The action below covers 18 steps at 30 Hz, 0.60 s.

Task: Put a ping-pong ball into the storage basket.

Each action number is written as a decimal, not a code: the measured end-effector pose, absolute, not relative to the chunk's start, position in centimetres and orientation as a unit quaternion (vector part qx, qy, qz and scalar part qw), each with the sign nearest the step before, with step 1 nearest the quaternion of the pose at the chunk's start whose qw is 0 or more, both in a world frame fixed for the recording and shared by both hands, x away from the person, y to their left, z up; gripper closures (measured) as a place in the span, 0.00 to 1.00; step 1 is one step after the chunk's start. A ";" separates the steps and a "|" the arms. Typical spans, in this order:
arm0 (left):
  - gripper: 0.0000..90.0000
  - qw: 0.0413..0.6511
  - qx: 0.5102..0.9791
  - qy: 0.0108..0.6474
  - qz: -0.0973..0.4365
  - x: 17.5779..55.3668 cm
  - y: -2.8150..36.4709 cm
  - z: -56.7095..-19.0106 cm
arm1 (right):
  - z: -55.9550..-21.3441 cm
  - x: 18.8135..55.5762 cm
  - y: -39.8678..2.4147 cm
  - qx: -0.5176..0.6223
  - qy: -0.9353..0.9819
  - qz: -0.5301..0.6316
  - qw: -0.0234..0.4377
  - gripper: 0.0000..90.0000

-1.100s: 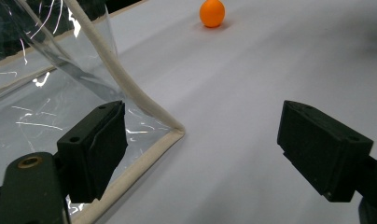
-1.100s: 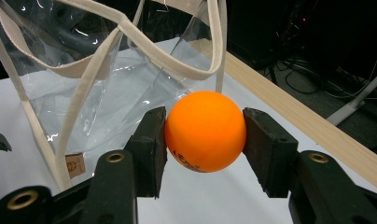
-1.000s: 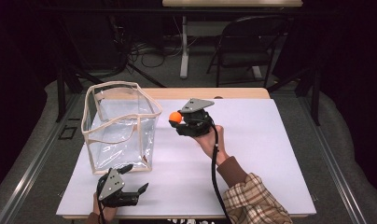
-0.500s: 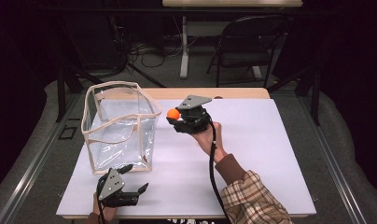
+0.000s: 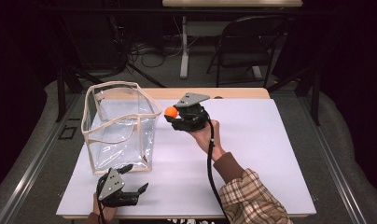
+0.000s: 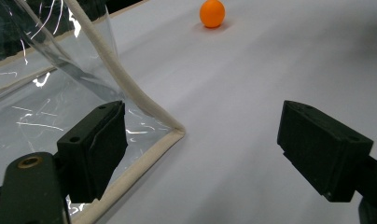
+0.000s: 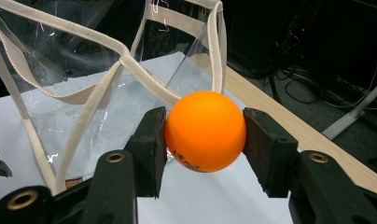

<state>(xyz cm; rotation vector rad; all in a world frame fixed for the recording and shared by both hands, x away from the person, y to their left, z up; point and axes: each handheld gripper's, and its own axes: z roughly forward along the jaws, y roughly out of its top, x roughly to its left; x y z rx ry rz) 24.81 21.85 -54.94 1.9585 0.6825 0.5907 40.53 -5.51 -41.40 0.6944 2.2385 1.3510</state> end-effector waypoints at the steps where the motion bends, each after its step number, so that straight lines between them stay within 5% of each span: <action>1: 0.18 0.473 0.800 0.279 0.241 24.8 21.9 -54.9 | -41.3 40.6 -5.5 0.250 0.808 0.488 0.217 0.57; 18: 0.18 0.474 0.800 0.278 0.240 24.8 21.9 -55.0 | -40.6 41.1 -4.8 0.247 0.805 0.493 0.221 0.57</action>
